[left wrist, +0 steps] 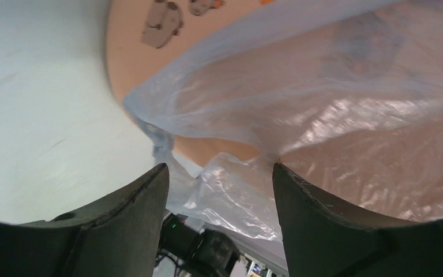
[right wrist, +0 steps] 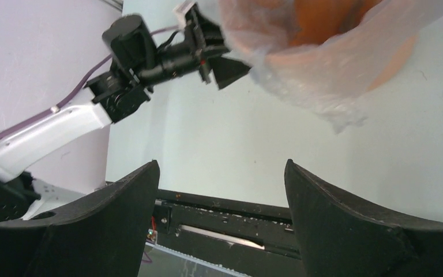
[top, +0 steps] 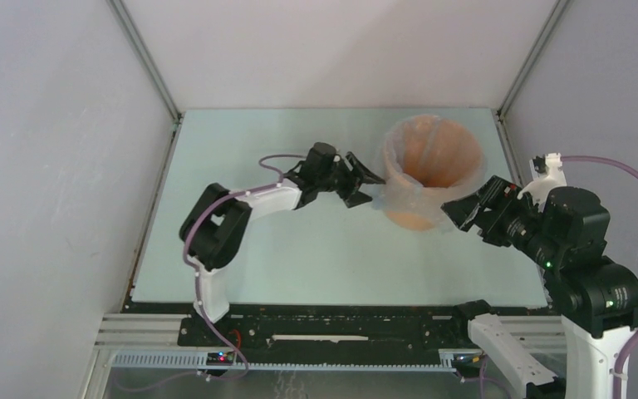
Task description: Put the trash bags into the trash bin
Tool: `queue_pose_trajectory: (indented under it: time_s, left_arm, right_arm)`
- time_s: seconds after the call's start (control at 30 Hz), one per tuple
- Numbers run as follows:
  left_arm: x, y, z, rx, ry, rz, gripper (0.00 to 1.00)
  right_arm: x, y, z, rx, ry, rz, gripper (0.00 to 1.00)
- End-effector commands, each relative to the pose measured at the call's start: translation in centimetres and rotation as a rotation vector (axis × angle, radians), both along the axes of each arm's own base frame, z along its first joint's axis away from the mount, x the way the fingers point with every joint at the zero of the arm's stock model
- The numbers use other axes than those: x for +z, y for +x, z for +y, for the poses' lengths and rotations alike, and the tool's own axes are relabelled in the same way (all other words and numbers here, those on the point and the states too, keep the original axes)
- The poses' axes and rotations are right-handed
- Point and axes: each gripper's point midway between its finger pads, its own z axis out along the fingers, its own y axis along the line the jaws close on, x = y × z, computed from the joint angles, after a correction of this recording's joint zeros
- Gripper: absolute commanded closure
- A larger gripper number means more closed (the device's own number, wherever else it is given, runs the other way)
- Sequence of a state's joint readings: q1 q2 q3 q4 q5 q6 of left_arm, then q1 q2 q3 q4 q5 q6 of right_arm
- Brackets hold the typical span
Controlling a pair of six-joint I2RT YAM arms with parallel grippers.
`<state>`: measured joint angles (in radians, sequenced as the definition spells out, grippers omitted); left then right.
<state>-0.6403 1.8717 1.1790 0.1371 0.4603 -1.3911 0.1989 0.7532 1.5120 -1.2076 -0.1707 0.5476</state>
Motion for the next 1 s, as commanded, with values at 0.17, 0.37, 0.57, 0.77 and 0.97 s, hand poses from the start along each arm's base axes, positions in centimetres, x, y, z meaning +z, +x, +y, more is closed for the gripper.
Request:
queue_pose_trajectory:
  time_s: [0.17,0.37,0.57,0.77,0.97]
  left_arm:
    - [7.1,2.4,-5.6,-0.018,-0.136,-0.149,0.21]
    - [9.4,-1.0,2.4,0.021,-0.026,-0.257,0.14]
    - [16.2,-5.2,11.9,0.023,0.298,-0.540,0.08]
    - [28.6,-8.5,21.1,0.283,0.417,-0.902,0.04]
    - [38.3,-13.1,28.1,0.482,0.456,-1.191,0.00]
  right_arm:
    - [-0.7,-1.1,-0.8,0.001,-0.053,0.011,0.10]
    - [0.5,-0.2,-0.2,0.038,-0.057,-0.050,0.02]
    - [2.2,1.4,0.0,0.038,-0.062,-0.132,0.00]
    - [5.4,2.3,0.2,0.039,-0.046,-0.233,0.00]
    - [8.8,2.6,0.5,0.045,-0.021,-0.287,0.00]
